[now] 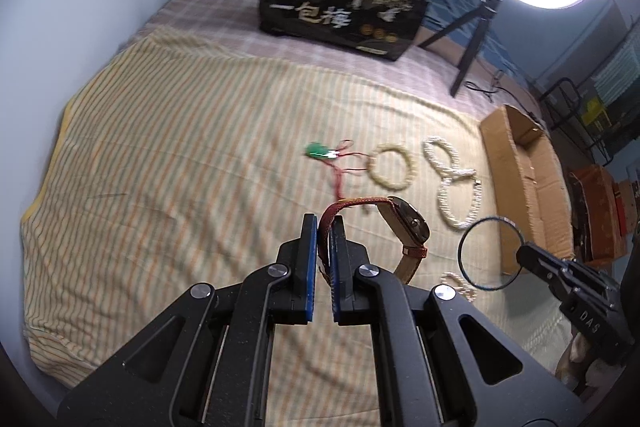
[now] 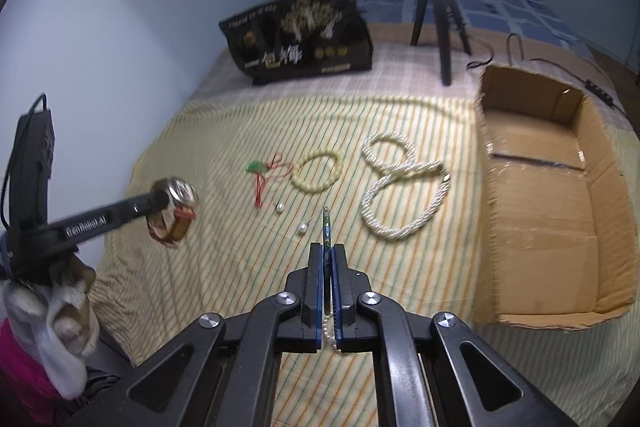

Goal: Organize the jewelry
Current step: 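Carry watch and bangle into the cardboard box and open both tools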

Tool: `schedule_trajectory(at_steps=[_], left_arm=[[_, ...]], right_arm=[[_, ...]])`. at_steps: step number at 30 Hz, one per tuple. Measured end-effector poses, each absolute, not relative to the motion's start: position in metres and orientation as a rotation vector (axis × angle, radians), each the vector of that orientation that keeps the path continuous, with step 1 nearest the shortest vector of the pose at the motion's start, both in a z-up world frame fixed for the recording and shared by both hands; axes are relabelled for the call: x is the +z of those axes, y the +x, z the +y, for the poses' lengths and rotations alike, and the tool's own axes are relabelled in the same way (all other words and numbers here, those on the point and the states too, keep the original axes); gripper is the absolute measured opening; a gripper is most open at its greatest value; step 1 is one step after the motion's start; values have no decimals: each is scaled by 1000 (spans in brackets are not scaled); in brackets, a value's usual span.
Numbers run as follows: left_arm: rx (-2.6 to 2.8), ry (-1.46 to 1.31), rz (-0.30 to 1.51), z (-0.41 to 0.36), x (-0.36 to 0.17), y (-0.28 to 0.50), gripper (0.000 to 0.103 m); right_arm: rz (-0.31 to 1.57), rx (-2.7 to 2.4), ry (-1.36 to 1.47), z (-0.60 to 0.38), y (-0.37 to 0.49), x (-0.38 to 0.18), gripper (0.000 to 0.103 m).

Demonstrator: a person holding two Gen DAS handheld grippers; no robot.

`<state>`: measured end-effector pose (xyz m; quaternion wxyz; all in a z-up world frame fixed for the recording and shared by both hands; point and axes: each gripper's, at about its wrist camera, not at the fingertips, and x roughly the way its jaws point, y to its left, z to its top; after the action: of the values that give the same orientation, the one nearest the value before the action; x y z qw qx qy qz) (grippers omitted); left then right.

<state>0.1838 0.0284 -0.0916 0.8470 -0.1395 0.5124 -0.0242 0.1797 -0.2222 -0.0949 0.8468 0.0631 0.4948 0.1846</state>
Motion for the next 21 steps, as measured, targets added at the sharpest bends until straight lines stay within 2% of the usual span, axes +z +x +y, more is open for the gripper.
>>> schedule_trajectory(at_steps=[21], left_arm=[[-261,-222,1025,-114,-66,194,3]], right_arm=[[898,173,192,-346,181,-54,1]])
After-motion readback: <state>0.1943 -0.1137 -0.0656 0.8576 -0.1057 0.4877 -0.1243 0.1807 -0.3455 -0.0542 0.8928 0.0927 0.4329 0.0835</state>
